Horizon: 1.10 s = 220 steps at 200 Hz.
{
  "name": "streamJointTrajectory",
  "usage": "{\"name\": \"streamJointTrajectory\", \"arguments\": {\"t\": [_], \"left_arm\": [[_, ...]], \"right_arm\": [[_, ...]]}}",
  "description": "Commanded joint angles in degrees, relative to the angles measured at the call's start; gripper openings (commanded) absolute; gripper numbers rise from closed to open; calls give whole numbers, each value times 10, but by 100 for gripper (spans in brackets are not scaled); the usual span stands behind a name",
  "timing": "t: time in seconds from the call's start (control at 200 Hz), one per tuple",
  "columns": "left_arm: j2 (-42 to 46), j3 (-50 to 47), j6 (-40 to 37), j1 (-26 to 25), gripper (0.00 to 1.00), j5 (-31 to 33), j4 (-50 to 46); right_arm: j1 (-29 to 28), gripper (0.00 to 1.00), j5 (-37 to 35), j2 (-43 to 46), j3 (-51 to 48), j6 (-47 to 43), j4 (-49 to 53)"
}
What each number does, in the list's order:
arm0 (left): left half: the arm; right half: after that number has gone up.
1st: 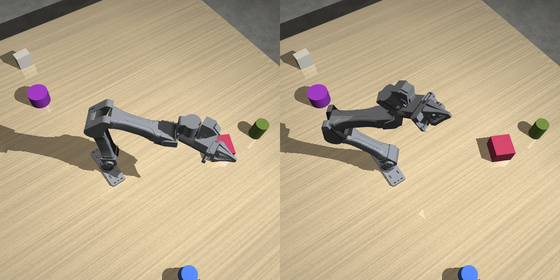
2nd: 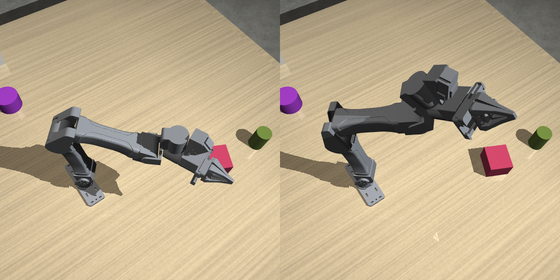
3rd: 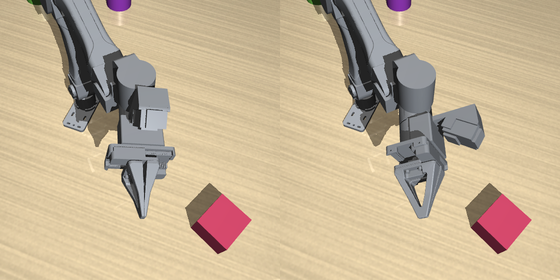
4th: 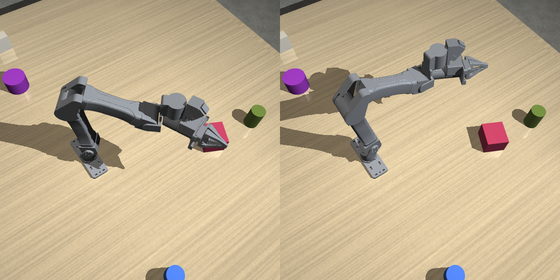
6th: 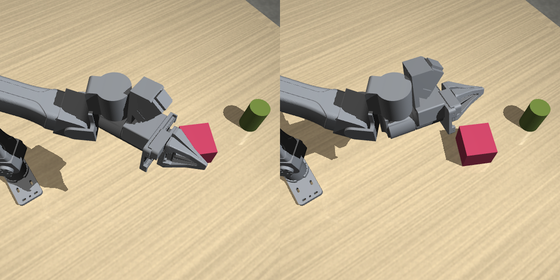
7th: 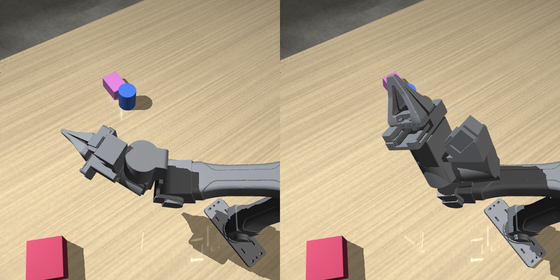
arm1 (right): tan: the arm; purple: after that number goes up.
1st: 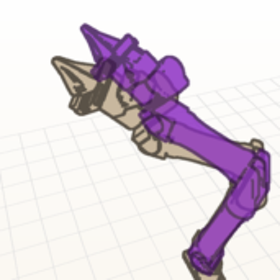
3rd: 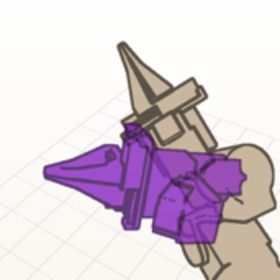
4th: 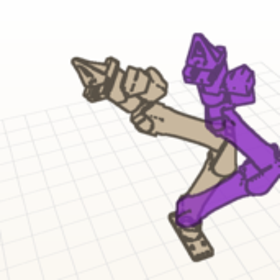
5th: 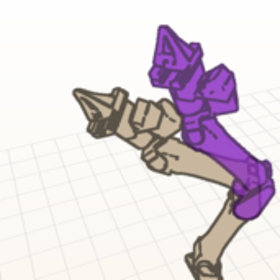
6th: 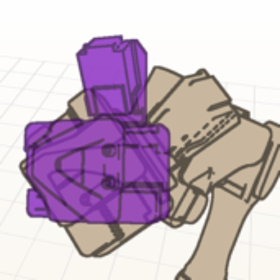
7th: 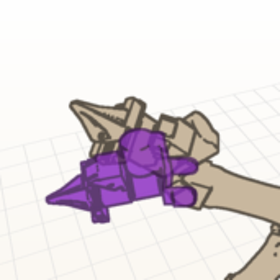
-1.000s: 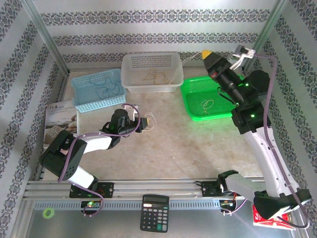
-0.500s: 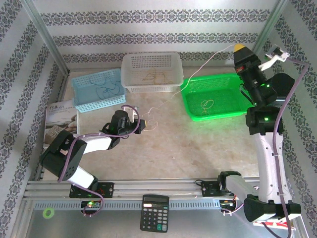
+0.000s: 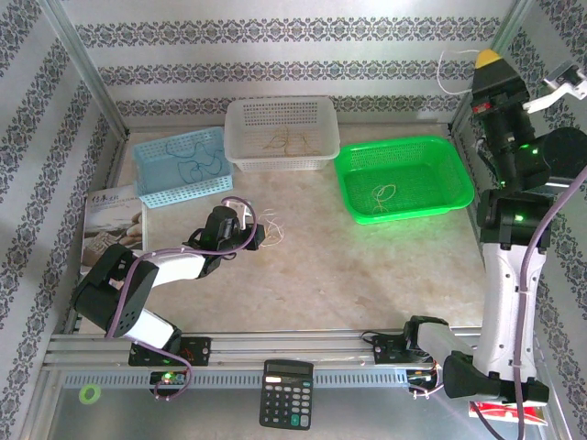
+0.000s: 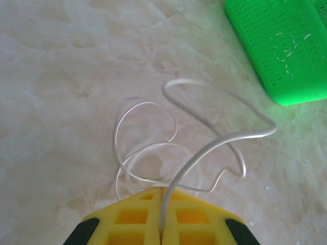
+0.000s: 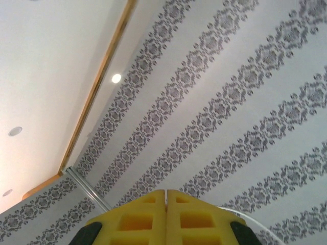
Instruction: Untangle the cables
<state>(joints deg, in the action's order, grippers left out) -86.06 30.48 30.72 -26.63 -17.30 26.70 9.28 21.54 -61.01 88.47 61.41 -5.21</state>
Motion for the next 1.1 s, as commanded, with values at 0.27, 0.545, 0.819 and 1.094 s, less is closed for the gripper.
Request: {"name": "streamJointTrajectory", "arguments": {"t": [0.27,0.545,0.819,1.094], "left_arm": [[54,19,20,-4,0,-25,-34],[86,38,27,-4,16,-33,-54],[100,55,37,-4,42,-45,-67],[126,61,53,-4,84,-51,-71]], "right_arm": [[2,0,9,-38,-38,-37,-6],[-24,0,-33,-54,-87,-87,-33],[-42,0,-79,-82,-111,-140,-32],[-77,0,-162,-95,-207,-204,-39]]}}
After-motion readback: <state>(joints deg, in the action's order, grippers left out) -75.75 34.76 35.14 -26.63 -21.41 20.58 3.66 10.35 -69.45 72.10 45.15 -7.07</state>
